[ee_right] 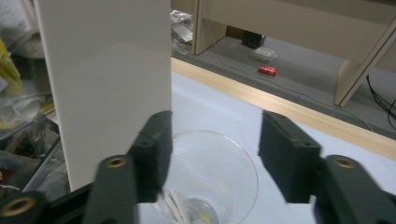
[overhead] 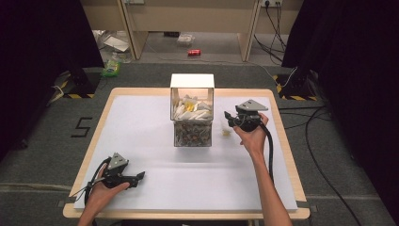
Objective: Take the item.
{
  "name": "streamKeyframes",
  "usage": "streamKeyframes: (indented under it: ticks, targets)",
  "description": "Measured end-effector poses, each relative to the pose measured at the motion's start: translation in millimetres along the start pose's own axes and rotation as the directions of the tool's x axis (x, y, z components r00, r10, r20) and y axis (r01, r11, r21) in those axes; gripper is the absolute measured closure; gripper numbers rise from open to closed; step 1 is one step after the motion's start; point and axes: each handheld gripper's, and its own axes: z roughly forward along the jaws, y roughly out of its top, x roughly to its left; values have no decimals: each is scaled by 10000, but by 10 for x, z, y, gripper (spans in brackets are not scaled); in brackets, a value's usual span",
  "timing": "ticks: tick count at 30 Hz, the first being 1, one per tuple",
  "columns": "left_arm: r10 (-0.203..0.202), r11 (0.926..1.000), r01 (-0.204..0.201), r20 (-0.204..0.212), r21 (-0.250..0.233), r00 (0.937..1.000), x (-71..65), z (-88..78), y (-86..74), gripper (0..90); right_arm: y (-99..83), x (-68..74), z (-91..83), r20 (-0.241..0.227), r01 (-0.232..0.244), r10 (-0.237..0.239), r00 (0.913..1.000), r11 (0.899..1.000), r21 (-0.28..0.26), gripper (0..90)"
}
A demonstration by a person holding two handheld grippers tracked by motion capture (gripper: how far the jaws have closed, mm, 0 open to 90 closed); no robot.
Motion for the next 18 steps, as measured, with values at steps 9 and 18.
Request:
streamKeyframes:
  ticks: [9,18]
  targets:
    - [9,10000,-9,-15,9,10000,-1,0,0,146,28,-19,-38,264,-378,373,9990,9991,205,264]
    - [-41,10000,41,30,-19,10000,5,-2,-1,146,33,19,-101,257,-515,506,9984,9980,361,210]
